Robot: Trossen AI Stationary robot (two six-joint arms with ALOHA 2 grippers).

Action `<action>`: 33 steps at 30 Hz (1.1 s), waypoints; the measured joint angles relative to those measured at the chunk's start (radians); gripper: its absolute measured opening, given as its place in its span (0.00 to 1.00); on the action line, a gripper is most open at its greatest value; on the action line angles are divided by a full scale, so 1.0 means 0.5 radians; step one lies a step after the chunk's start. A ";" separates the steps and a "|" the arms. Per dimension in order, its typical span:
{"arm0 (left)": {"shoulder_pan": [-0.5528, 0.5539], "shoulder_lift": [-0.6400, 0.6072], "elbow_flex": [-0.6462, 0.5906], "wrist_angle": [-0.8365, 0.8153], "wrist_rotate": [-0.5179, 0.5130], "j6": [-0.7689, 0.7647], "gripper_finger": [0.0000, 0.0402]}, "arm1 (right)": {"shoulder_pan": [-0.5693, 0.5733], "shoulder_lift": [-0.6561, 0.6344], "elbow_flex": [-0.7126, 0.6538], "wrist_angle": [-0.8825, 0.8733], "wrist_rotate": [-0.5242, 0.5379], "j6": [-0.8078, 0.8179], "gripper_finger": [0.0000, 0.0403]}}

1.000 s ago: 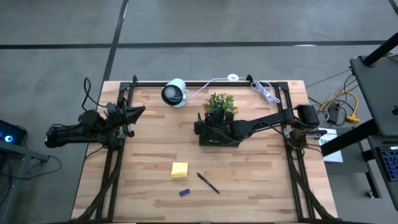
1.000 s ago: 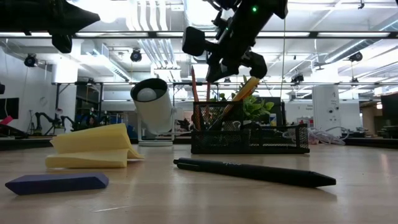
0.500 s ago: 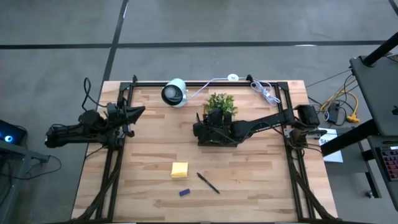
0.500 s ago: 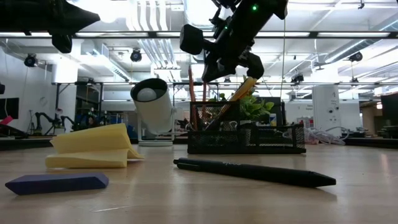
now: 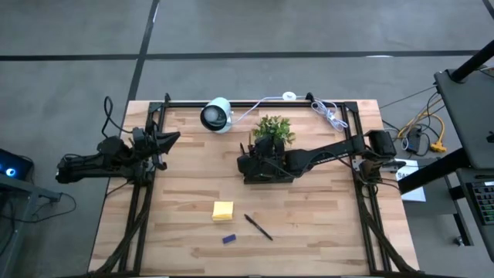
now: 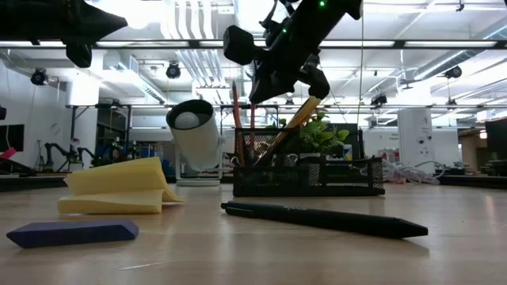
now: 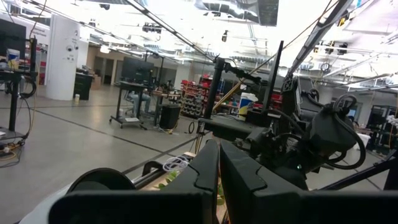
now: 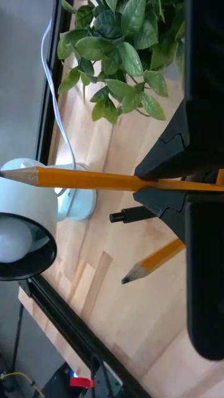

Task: Pick and place office supplies into organizer
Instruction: Put the orange pencil into the black desk organizer, then put the black pen into the black desk organizer

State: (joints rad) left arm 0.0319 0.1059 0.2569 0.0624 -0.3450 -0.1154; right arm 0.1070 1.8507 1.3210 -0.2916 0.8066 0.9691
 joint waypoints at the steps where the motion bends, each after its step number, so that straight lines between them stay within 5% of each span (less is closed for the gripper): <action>1: 0.000 0.000 0.000 0.000 0.000 0.000 0.00 | 0.000 0.000 0.000 -0.001 0.000 -0.003 0.03; 33: 0.002 0.000 0.000 0.000 0.000 0.000 0.00 | -0.001 -0.040 0.005 -0.038 0.008 -0.100 0.19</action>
State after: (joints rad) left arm 0.0326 0.1059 0.2569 0.0624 -0.3452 -0.1154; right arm 0.1066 1.8306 1.3236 -0.3107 0.8104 0.9193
